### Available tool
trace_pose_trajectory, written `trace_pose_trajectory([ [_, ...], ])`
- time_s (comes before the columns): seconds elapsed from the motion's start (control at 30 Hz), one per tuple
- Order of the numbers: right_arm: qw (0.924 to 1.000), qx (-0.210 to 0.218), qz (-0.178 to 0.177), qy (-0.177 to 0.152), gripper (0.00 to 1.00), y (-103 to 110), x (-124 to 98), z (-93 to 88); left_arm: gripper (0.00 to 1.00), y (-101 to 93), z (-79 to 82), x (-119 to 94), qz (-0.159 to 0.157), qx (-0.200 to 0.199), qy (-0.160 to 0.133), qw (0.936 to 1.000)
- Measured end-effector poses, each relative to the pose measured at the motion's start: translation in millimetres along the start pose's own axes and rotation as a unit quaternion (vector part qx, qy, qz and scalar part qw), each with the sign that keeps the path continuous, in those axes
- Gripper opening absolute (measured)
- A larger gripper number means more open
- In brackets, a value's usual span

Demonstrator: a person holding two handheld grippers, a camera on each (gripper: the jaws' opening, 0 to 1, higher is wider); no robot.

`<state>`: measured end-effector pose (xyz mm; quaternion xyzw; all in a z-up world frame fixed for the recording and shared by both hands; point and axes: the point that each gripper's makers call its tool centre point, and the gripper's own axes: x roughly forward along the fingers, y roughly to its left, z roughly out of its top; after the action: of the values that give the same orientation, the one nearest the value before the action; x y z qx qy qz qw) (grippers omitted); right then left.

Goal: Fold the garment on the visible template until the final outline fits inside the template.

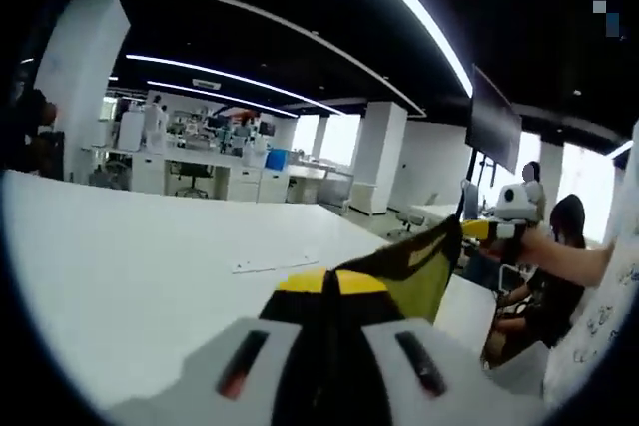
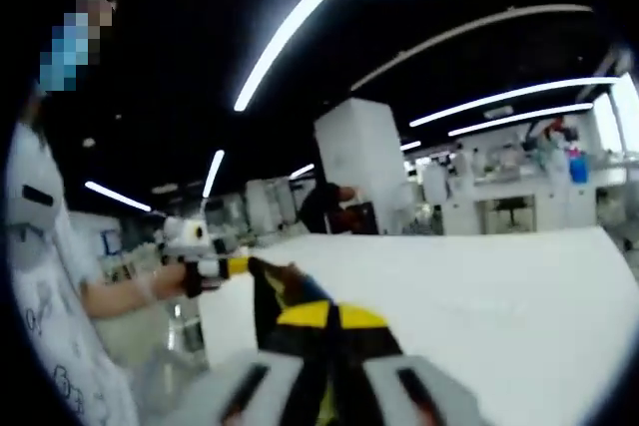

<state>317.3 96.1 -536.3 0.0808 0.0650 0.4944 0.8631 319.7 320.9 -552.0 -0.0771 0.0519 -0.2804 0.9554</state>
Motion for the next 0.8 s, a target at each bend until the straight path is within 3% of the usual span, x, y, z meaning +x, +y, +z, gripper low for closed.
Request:
trace_pose_trajectory([
  [0.13,0.9998,0.009,0.008,-0.013,0.00,-9.2,11.7,8.9,0.00,10.1,7.5,11.9,0.000,-0.001,0.009,1.0000],
  [0.23,0.9999,0.016,-0.002,-0.005,0.00,-27.4,24.0,3.2,0.00,19.1,4.7,24.4,0.004,0.010,0.020,0.9997],
  [0.33,0.9995,0.027,-0.013,0.004,0.00,-46.9,37.0,-6.0,0.00,28.5,-0.2,37.4,0.001,-0.014,0.023,0.9996],
  [0.5,0.9981,0.035,-0.033,0.037,0.00,-82.9,61.7,-32.8,0.00,62.6,-35.0,71.5,0.016,-0.010,0.077,0.9969],
  [0.6,0.9962,0.031,-0.051,0.064,0.00,-109.8,78.2,-55.0,0.00,81.1,-57.0,88.7,0.024,-0.037,0.094,0.9946],
  [0.73,0.9909,0.056,-0.079,0.094,0.00,-143.3,94.5,-86.5,0.00,100.1,-88.4,111.1,0.036,-0.047,0.119,0.9911],
  [0.8,0.9899,0.042,-0.078,0.110,0.00,-155.7,104.8,-101.4,0.00,112.3,-103.4,123.3,0.039,-0.053,0.130,0.9893],
])
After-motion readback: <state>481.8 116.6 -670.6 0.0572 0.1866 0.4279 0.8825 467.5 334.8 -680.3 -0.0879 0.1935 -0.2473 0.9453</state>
